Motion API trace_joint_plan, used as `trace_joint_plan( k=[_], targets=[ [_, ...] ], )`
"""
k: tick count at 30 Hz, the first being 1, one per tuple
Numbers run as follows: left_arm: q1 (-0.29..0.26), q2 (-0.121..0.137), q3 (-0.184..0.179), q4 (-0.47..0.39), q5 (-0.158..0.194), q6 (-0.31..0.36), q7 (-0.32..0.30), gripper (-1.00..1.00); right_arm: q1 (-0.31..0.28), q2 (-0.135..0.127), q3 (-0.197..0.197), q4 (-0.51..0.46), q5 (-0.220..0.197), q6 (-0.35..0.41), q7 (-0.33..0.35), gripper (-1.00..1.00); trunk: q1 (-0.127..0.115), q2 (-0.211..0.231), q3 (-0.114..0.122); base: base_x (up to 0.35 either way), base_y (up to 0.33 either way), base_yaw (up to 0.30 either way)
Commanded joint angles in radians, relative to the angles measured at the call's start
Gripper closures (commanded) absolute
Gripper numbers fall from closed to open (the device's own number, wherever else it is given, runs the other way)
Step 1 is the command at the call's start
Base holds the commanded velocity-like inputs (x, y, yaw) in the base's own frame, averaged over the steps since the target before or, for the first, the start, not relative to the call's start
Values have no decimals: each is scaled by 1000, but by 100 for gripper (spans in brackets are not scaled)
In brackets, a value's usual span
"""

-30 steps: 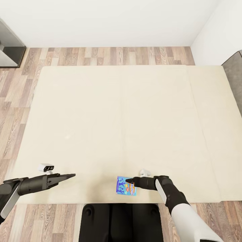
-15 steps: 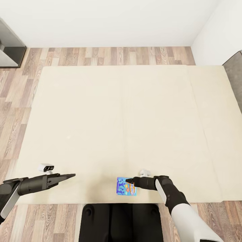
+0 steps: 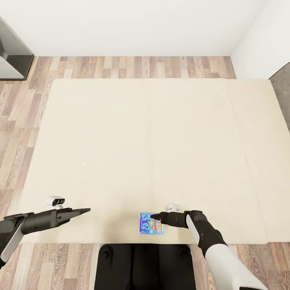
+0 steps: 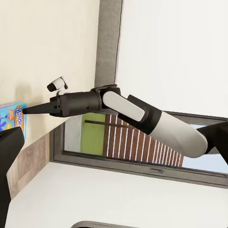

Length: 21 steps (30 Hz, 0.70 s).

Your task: Put all the toys in the child's room - the three board games (two on the bed and one on the table), the two jigsaw puzzles on the table, and the tennis ball on the table - inside the toy box on the table in the child's room.

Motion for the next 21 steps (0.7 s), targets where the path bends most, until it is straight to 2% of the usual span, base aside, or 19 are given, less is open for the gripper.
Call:
trace_joint_plan(
  k=[1,7,21],
  targets=[
    [0,0,-1,0,0,11,-3,-100,0,1,-7,-1,-1,9,3,-100,1,-2,-1,0,53,1],
    [0,0,-1,0,0,11,-3,-100,0,1,-7,-1,-3,9,-7,-100,1,-2,-1,0,112,0],
    [0,0,1,0,0,11,-3,-100,0,1,-7,-2,-3,9,-9,-100,1,-2,-1,0,9,0]
  ],
)
